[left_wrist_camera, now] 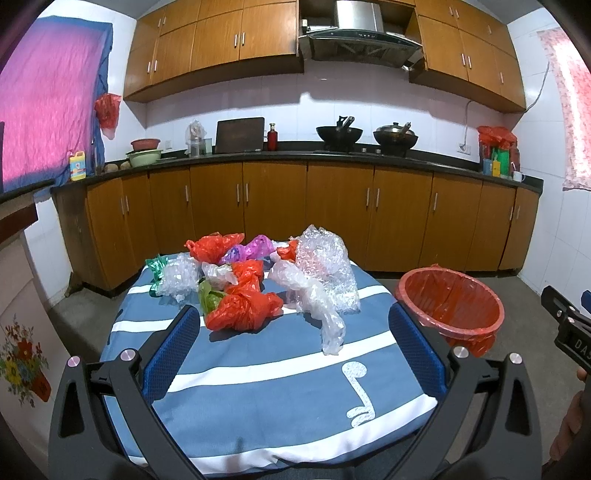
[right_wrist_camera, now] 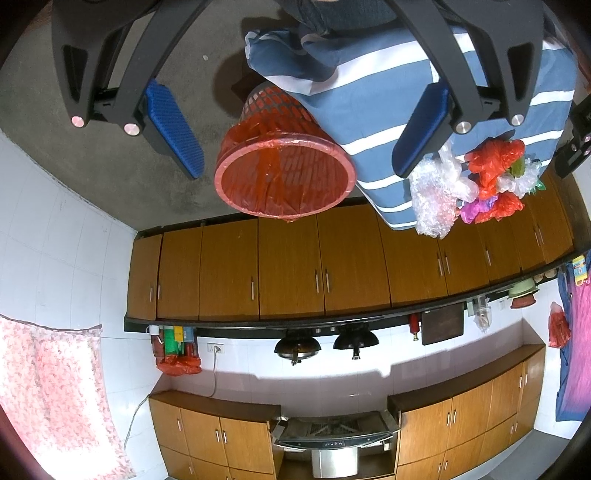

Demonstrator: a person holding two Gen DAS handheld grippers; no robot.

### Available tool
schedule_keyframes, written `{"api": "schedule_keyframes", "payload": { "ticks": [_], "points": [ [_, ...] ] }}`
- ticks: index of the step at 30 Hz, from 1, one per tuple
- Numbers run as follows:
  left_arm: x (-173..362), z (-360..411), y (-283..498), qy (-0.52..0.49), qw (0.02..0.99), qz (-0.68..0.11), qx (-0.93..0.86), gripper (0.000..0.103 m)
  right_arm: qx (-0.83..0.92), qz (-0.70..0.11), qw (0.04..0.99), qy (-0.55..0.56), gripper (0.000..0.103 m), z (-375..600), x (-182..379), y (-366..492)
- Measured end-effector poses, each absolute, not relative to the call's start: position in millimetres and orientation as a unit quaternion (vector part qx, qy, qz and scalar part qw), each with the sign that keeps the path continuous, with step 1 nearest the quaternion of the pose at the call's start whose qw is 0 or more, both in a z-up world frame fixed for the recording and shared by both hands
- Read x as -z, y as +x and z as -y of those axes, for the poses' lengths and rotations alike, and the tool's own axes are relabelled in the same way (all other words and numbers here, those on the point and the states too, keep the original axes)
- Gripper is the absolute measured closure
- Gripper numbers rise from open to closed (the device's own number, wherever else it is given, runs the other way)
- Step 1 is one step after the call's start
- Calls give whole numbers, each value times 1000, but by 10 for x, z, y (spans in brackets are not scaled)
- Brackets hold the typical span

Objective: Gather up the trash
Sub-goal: 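Grasp the clear plastic bag with the right gripper while the left gripper grasps a red bag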

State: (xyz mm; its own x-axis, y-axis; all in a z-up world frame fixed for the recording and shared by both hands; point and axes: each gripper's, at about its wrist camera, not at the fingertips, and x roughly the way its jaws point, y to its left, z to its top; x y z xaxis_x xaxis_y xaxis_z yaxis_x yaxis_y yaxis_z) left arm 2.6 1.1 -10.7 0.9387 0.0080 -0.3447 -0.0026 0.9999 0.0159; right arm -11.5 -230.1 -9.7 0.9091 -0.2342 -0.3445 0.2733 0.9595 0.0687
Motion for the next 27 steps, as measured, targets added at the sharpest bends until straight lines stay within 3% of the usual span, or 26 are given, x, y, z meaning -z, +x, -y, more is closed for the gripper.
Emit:
{"api": "schedule_keyframes", "payload": {
  "ticks": [14, 19, 27],
  "points": [
    [346, -482, 310, -24, 970, -236, -54, 2, 74, -233, 969, 46, 4, 2040, 225, 532],
    [416, -784, 492, -32, 965, -245, -88, 2, 25, -264, 963, 53, 18, 1841, 330, 937],
    [426, -1325, 789, -29, 962, -226, -149, 2, -64, -280, 957, 23, 28, 1178, 392, 1674]
  ]
}}
